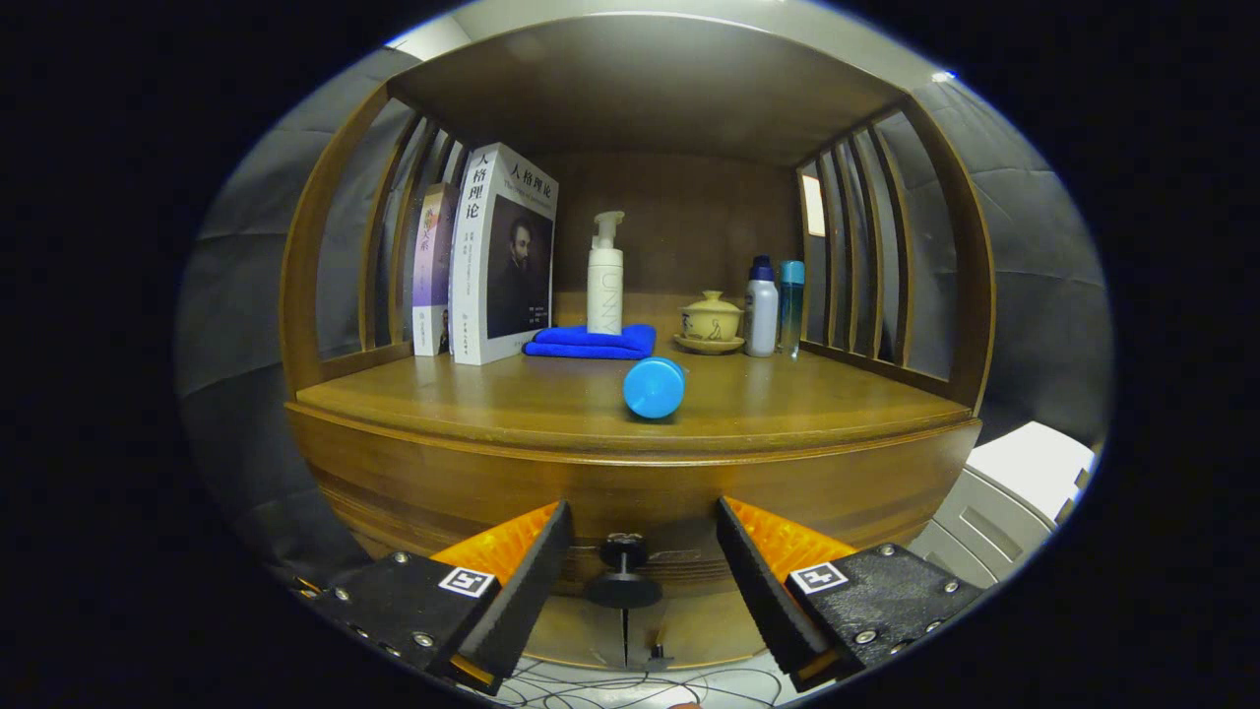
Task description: Pull open the drawer, take out the items inside it, and place them on the countertop above the cabinet.
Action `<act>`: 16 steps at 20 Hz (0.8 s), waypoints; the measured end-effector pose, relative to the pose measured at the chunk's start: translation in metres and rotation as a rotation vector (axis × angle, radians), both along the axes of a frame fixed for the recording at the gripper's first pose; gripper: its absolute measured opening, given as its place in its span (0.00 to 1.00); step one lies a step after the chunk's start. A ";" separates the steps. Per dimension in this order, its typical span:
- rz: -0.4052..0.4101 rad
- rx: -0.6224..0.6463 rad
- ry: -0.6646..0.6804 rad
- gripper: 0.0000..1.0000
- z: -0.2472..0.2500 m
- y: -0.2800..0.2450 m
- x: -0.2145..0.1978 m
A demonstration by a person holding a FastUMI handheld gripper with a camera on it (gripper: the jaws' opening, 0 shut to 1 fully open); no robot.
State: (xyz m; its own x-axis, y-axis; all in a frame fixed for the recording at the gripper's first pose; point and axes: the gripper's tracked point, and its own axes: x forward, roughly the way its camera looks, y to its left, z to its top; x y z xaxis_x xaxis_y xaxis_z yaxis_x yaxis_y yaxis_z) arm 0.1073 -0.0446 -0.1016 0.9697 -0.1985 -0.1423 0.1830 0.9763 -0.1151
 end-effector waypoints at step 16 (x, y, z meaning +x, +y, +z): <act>0.026 0.046 -0.197 0.94 0.116 0.011 -0.107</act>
State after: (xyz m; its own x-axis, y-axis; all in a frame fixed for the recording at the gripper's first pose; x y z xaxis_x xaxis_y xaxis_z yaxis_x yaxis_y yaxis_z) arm -0.0002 -0.0337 0.0148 0.9844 -0.1706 0.0420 0.1721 0.9845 -0.0348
